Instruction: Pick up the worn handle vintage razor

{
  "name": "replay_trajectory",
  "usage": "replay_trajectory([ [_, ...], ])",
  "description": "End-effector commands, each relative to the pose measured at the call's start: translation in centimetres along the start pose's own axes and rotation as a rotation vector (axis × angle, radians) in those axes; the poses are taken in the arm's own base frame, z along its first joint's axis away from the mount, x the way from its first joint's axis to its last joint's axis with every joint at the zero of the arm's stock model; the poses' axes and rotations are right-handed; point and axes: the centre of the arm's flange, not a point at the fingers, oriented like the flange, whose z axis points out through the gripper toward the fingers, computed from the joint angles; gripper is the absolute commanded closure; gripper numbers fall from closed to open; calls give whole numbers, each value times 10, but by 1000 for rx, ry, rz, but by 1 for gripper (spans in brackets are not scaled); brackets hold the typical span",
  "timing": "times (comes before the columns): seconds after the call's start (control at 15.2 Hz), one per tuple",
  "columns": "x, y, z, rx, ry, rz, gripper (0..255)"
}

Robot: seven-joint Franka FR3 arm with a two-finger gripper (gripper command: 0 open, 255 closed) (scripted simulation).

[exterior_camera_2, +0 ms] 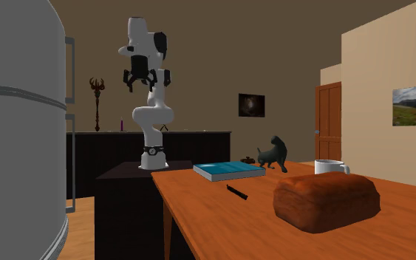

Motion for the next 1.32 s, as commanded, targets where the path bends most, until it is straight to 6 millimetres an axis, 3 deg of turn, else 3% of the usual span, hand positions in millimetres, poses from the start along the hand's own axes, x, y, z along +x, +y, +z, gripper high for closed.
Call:
replay_trajectory([
  [0.0,0,0,0,0,0,0,0],
  [1.25,108,-162,156,-23,46,-69,0],
])
